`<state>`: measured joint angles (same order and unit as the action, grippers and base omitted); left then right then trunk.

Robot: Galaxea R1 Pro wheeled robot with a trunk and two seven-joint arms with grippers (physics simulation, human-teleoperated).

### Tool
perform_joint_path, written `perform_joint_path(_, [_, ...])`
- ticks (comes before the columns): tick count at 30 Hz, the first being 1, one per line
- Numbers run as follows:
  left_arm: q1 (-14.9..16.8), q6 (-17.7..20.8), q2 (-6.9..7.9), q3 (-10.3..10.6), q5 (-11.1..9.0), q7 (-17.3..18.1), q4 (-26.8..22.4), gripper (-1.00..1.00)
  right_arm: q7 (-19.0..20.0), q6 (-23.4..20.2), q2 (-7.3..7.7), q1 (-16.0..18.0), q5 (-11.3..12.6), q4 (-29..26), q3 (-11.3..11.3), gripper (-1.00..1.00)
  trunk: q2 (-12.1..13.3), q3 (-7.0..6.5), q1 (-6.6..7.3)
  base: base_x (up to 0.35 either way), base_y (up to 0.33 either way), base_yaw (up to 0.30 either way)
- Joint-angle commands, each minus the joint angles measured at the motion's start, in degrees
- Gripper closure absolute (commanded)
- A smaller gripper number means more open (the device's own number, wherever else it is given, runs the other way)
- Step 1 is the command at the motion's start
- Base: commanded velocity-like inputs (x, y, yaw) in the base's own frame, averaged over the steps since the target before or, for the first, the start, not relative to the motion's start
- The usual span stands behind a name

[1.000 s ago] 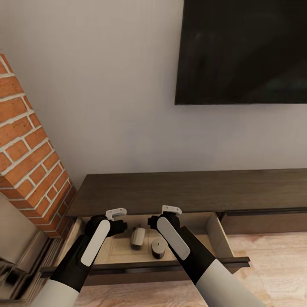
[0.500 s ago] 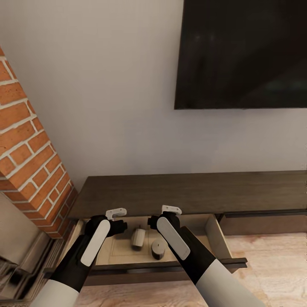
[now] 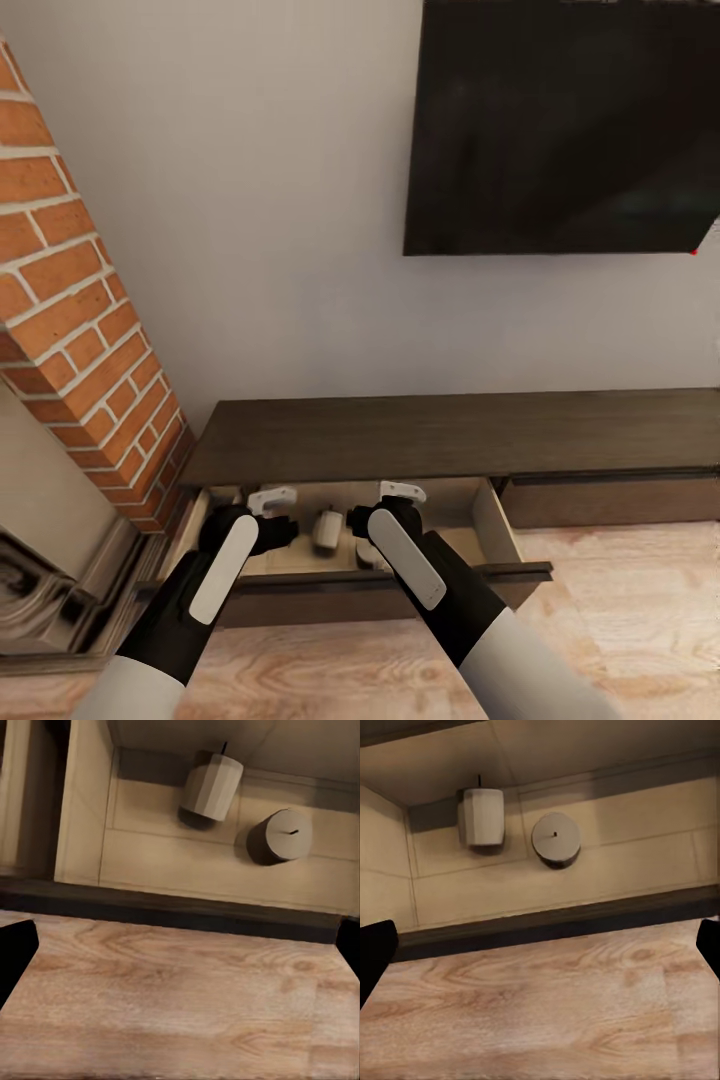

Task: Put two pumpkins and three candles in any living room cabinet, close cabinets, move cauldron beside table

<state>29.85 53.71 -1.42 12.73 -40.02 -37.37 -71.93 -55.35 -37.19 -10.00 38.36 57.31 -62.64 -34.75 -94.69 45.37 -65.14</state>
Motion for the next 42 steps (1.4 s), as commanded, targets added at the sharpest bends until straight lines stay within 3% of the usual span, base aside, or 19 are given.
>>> perform_joint_path(1, [0.04,0.08,0.01,0.04,-0.59,-0.6,-0.05,-1.0,-0.46,-0.25,0.0,0.05,0.35,-0.04,-0.06,-1.0,0.39,-0.13,0.26,-0.31,0.0,0.0])
perform_joint_path(13, [0.04,0.08,0.01,0.04,-1.43,-0.6,-0.06,-1.0,-0.46,-0.25,0.0,0.06,0.35,-0.1,-0.02,-1.0,5.2,-2.29,2.9,-0.286,0.0,0.0])
perform_joint_path(19, [0.04,0.08,0.09,0.1,-2.37,-0.6,-0.08,-1.0,-0.46,-0.25,0.0,0.05,0.35,-0.11,-0.03,-1.0,5.2,-2.29,2.9,-0.214,0.0,0.0])
perform_joint_path(42, [0.04,0.08,0.44,-0.16,-2.51,-0.6,-1.28,-1.0,-0.45,-0.25,0.0,0.05,0.35,-0.03,0.03,-1.0,5.2,-3.22,2.9,-0.245,0.0,0.0])
